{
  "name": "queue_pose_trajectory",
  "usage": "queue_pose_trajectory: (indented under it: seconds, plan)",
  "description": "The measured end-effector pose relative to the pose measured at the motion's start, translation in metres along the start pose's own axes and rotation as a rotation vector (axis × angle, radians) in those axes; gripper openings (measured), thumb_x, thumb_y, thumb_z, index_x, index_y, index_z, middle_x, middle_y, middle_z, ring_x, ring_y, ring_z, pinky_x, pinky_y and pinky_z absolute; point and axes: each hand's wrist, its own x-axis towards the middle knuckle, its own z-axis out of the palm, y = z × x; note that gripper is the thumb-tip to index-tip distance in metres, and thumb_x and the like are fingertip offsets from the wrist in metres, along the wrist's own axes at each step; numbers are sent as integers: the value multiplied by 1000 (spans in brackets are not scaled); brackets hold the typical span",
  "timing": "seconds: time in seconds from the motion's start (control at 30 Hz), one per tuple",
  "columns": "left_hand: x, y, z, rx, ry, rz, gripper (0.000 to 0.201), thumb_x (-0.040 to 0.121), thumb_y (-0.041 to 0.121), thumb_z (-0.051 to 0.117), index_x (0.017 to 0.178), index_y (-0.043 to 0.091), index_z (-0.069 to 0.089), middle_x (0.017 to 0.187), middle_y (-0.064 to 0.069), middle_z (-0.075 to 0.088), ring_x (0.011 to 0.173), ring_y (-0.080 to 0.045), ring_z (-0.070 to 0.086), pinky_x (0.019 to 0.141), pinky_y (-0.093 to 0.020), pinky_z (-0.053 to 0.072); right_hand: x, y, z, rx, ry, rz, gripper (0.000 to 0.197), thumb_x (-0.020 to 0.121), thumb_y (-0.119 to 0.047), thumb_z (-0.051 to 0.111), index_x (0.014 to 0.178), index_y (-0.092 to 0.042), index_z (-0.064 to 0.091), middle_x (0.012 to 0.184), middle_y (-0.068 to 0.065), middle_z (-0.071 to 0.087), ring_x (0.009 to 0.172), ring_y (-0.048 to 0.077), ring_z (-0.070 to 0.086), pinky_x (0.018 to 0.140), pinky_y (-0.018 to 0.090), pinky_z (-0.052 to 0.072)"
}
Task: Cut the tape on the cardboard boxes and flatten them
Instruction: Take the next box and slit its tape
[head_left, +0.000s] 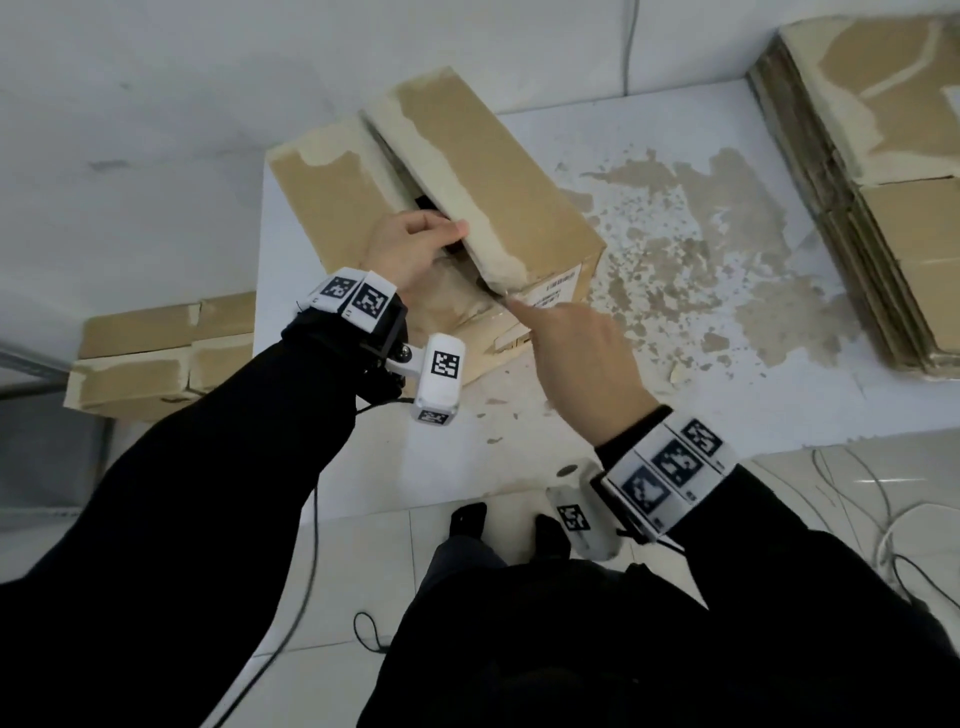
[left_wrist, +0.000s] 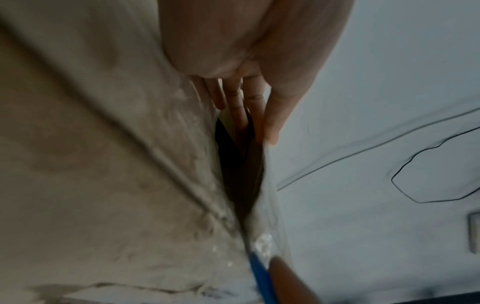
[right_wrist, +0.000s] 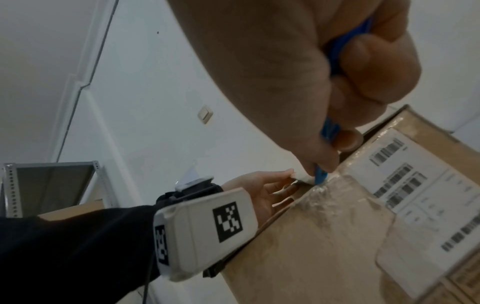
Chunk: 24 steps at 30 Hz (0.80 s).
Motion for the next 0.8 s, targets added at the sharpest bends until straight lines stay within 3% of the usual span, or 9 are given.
queue_pose_trajectory:
  seconds: [0.1,0.2,0.27,0.37,0.47,0.57,0.7,0.73,0.8]
  plan:
    - [-2,2,0,30,7,29,28,46,53,79,55,28,71,83,10,70,101,-26,66,100,-45,47,-20,17,0,84,19,60,64,90,6,49,141,-32,42,61,2,41,50,20,39,44,27,21]
    - [-3,2,0,91,21,30,25,52,54,78,56,30,71,85,16,70,100,-18,66,101,-43,45,-13,25,-3,45,35,151,59,92,6,44,143,-24,41,59,0,33,47,15,30,43,25,18]
    - [-6,8,2,132,48,3,28,54,57,76,61,30,71,81,14,70,98,-18,66,101,-41,46,0,30,-10,69,47,164,53,95,2,39,142,-22,42,62,3,42,51,17,38,46,26,27]
    - [-4,20,8,307,6,-66,40,71,59,71,78,21,64,90,4,64,95,-21,59,95,-34,44,-15,42,-26,256,-21,86,40,100,-14,39,138,-20,48,64,3,57,48,16,44,45,28,31]
    - [0,34,14,573,-56,11,34,77,48,72,75,17,59,90,-3,65,98,-25,58,84,-32,45,-40,54,-42,522,-123,42,25,100,-21,41,111,-14,63,69,-4,65,49,15,49,47,23,37]
    - [-2,47,12,699,-181,72,22,84,25,72,96,7,67,94,-3,63,96,-21,61,71,-24,43,-30,74,-49,785,-25,151,25,101,-17,38,94,-14,61,79,-3,69,57,8,54,49,18,42]
    - [-4,63,-7,1033,-337,43,37,83,23,73,111,7,56,102,-6,60,96,-25,57,82,-32,44,10,104,-45,890,211,279,28,102,-18,32,91,-14,57,93,2,68,80,18,59,69,30,46]
    - [-2,67,-12,1156,-373,41,40,82,24,73,114,9,54,102,-5,58,95,-25,56,83,-32,43,21,110,-45,853,268,313,27,102,-19,31,93,-14,56,90,2,65,76,19,56,66,27,44]
    - [2,78,-19,1415,-378,95,38,82,24,72,113,16,52,100,-1,56,99,-24,54,93,-35,38,34,116,-46,774,331,403,27,102,-18,29,97,-12,55,73,3,53,57,19,42,47,18,33]
